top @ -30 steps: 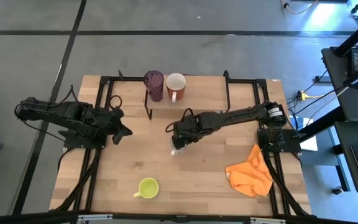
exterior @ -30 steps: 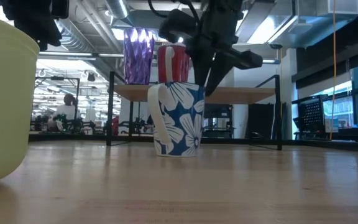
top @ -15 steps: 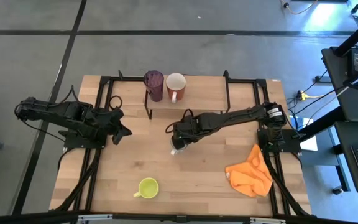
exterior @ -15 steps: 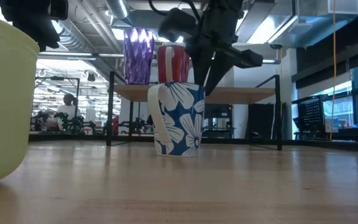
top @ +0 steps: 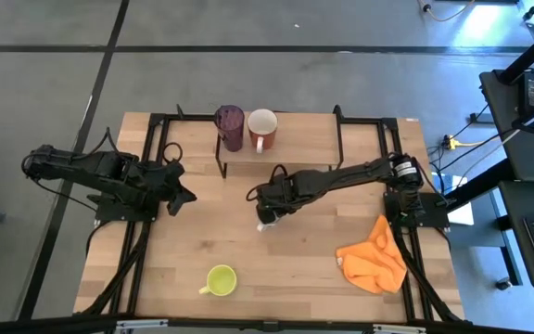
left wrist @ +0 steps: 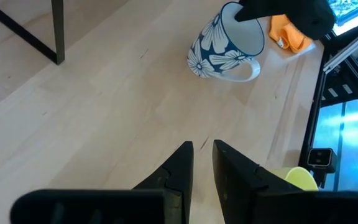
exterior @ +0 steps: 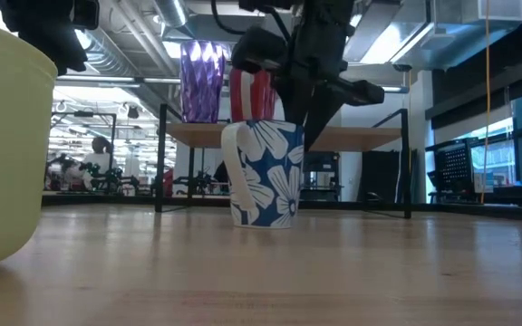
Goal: Stack small to large cups/mugs on shelf
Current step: Put the blue mug on the shelf
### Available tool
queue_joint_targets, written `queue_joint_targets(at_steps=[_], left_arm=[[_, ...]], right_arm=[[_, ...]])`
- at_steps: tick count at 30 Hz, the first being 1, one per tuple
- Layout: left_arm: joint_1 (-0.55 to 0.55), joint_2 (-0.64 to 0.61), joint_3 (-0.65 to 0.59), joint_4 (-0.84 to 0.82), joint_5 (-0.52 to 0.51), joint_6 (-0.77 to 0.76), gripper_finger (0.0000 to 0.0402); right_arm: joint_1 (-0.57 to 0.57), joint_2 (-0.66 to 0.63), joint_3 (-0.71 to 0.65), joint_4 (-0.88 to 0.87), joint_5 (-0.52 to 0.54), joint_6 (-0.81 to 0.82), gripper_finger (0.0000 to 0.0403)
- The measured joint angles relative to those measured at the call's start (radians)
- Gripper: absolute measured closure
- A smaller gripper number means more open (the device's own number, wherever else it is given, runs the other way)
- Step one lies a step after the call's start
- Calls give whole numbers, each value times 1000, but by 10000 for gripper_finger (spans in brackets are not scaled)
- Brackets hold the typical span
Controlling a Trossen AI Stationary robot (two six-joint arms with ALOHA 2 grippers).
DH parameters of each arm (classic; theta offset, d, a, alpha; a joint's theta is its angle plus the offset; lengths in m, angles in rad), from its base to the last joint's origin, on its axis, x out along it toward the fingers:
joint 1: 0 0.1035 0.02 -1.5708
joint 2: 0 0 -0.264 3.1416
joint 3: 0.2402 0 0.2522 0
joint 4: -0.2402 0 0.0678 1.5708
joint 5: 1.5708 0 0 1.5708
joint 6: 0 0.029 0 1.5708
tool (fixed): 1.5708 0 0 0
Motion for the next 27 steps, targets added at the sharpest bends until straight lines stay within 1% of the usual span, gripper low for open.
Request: queue_joint_targets(at_steps=[7,9,13,16,23,27], left_arm=[[0,0,0,-8,0,16,347],[0,0,0,-8,-1,16,347],[0,0,0,-9,-1,16,347],[0,0,0,-13,-1,16,347],[0,0,0,-14,-2,22,347],[0,0,0,-14,-3,23,347]], right_arm=[[0,10,0,-9,2,-3,326],[0,10,0,-13,17,-5,326],[-5,10,0,-20,20,-36,328],[-5,10,0,-23,19,-53,338],[-5,9,0,-46,16,-55,381],[-5,9,0,-46,16,-56,377]])
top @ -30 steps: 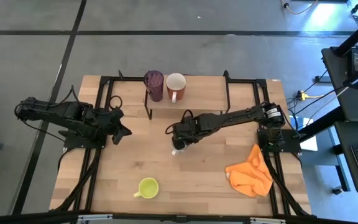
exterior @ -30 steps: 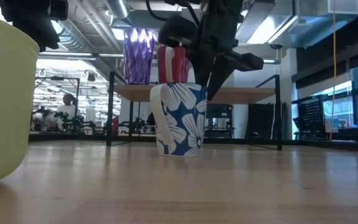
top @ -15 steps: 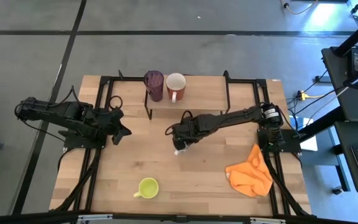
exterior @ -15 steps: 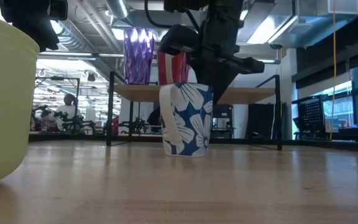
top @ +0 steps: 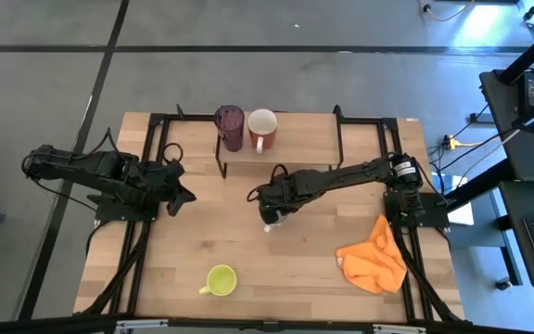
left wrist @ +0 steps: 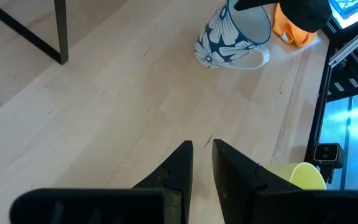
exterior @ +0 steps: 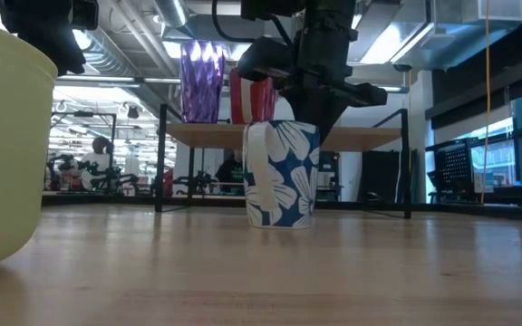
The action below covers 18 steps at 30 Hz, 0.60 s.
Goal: Stack small to large cups/mugs on shelf
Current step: Put the blue mug on the shelf
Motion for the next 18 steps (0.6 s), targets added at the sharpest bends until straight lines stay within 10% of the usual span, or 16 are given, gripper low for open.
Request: queue_joint_targets(at_steps=[18], left_arm=[[0,0,0,0,-1,0,347]], right_arm=[[0,0,5,-5,-32,-28,371]])
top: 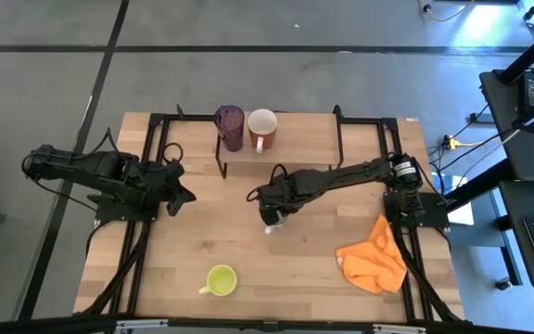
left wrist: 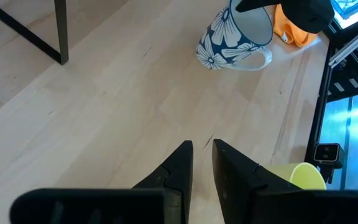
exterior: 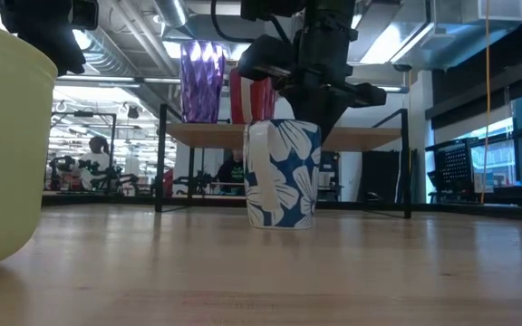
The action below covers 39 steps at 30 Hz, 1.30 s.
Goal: Stack small to large cups/mugs on shelf
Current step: Put the blue mug on the shelf
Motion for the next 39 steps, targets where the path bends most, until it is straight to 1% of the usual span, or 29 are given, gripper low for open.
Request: queue_joint_targets(at_steps=[7,10,13,16,25,31,39], left_arm=[[0,0,0,0,-1,0,347],[0,0,0,0,-8,0,347],[0,0,0,0,-8,0,347],[0,0,0,0,-8,0,347],[0,0,0,1,-19,0,347],[0,0,0,1,-19,-8,347],[0,0,0,1,-19,-41,347]], right_arm=[[0,-28,0,-13,-22,-3,381],[0,-67,1,-20,-20,4,381],[0,-112,1,-64,-10,26,375],[0,-163,1,-104,13,35,379],[0,-287,2,-180,46,31,377],[-1,-363,2,-203,124,26,381],[-36,-455,2,-225,213,-4,380]])
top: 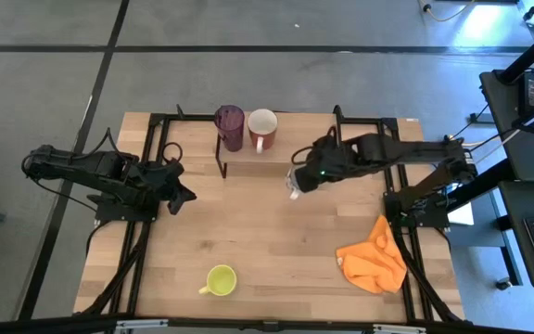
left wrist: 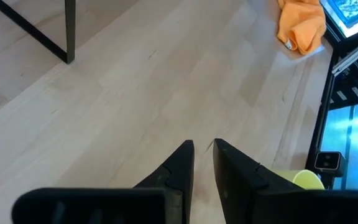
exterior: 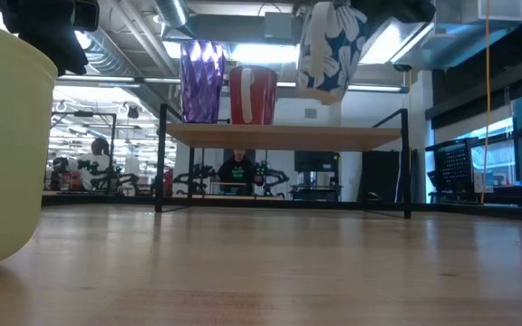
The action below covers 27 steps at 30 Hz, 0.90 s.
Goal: Stack small to large cups/mugs on shelf
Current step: Put the blue mug on the shelf
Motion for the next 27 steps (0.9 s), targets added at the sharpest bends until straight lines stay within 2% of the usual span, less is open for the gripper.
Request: queue_joint_targets(at_steps=[6,17,27], left_arm=[[0,0,0,0,0,-20,347],[0,0,0,0,0,-58,347],[0,0,0,0,0,-79,347]], right_arm=[[-50,-26,0,2,35,-78,380],[-218,-25,0,58,35,-265,380],[-378,-25,0,76,-143,-437,379]])
